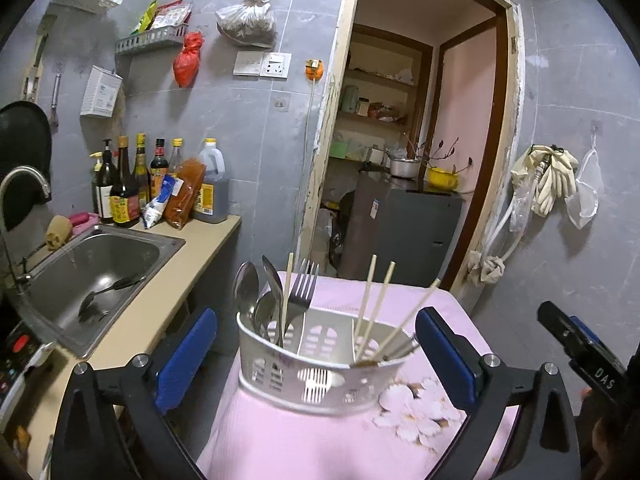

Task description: Organize utensils

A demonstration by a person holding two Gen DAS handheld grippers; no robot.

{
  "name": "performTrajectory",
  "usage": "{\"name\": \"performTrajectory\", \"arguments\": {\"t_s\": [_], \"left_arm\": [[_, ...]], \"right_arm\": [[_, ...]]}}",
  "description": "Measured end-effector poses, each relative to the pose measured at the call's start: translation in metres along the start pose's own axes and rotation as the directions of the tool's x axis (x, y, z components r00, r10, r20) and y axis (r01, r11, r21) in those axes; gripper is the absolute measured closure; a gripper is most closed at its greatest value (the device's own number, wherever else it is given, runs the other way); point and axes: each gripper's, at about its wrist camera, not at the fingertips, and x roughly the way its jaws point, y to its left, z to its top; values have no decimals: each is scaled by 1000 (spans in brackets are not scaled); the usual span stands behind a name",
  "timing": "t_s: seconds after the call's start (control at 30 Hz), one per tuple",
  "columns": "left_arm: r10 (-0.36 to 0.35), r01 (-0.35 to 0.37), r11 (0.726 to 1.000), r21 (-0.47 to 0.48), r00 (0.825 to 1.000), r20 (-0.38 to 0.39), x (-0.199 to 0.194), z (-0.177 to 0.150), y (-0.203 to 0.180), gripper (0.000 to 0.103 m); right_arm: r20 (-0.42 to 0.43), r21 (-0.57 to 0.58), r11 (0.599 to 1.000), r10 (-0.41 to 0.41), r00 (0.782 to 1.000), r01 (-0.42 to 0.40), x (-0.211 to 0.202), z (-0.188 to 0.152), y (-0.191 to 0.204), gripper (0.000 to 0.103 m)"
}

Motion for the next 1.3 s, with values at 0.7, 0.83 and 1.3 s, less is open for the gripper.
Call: {"name": "performTrajectory", "arguments": {"t_s": [0.7, 0.83, 1.3], "left_arm": [[40, -40, 999, 28, 999, -16, -140, -37, -23, 1], [42, -42, 999, 33, 999, -3, -159, -46, -25, 1], [-5, 4, 997, 71, 1000, 12, -194, -61, -18, 1]], "right_arm": [[-42, -87, 996, 3, 999, -7, -161, -12, -37, 2], [-44, -108, 994, 2, 999, -6, -186, -18, -39, 2], [-54, -141, 990, 2, 999, -9, -221, -28, -28, 2]]}}
